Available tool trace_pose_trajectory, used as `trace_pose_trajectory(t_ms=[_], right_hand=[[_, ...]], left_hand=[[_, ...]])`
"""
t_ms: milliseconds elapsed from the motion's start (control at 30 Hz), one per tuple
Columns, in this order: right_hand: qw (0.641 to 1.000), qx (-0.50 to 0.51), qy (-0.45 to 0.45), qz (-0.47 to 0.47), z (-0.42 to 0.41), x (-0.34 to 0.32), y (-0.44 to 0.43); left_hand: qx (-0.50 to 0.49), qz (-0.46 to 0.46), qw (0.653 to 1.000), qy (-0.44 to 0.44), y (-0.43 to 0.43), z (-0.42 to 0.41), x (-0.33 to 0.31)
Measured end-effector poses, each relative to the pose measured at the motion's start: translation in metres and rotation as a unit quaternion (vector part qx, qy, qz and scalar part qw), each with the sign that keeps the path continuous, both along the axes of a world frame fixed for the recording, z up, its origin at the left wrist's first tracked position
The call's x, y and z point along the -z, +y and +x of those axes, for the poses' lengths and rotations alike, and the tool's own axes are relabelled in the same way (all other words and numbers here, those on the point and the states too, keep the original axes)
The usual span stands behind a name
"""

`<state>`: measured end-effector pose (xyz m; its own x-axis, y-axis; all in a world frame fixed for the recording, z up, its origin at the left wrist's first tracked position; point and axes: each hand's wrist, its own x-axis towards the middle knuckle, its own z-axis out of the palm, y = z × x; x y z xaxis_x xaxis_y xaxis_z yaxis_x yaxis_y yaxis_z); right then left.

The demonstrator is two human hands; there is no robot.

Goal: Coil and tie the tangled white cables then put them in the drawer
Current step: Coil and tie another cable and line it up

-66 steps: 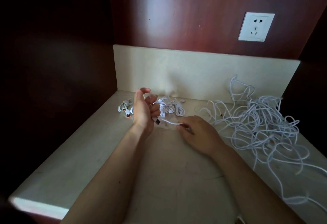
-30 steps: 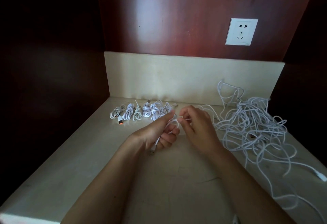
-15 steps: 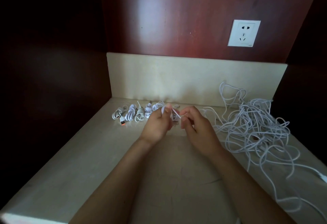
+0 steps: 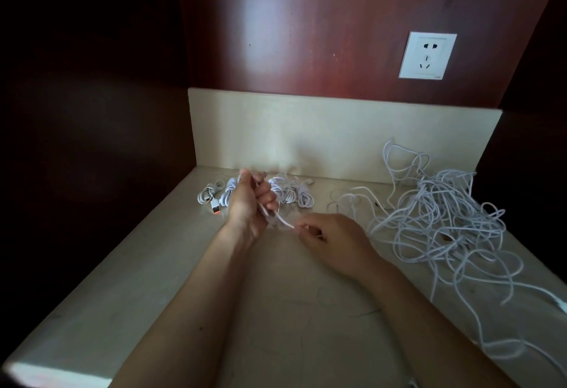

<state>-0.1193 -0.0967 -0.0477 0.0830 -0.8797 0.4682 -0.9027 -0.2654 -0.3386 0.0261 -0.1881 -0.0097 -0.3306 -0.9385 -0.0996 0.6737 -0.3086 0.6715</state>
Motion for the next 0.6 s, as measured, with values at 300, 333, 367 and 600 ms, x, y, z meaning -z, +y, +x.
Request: trace_pose_trajectory(t_ms=[300, 333, 367, 600], right_hand=[[0.975, -0.089, -0.202, -0.006, 0.018, -0.011, 0.007], [0.969, -0.096, -0.226, -0.011, 0.019, -0.012, 0.006], [0.963, -0.101, -0.248, -0.018, 0.019, -0.013, 0.006], [0.947, -0.031, -0.312, -0.077, 0.010, -0.011, 0.002]], left_hand=[[-0.064, -0.203, 0.901, -0.379, -0.001, 0.000, 0.017], [-0.018, -0.223, 0.889, -0.400, 0.003, -0.003, 0.019], [0.032, -0.220, 0.890, -0.399, 0.007, -0.006, 0.020], [0.282, -0.135, 0.876, -0.368, 0.019, -0.017, 0.018]])
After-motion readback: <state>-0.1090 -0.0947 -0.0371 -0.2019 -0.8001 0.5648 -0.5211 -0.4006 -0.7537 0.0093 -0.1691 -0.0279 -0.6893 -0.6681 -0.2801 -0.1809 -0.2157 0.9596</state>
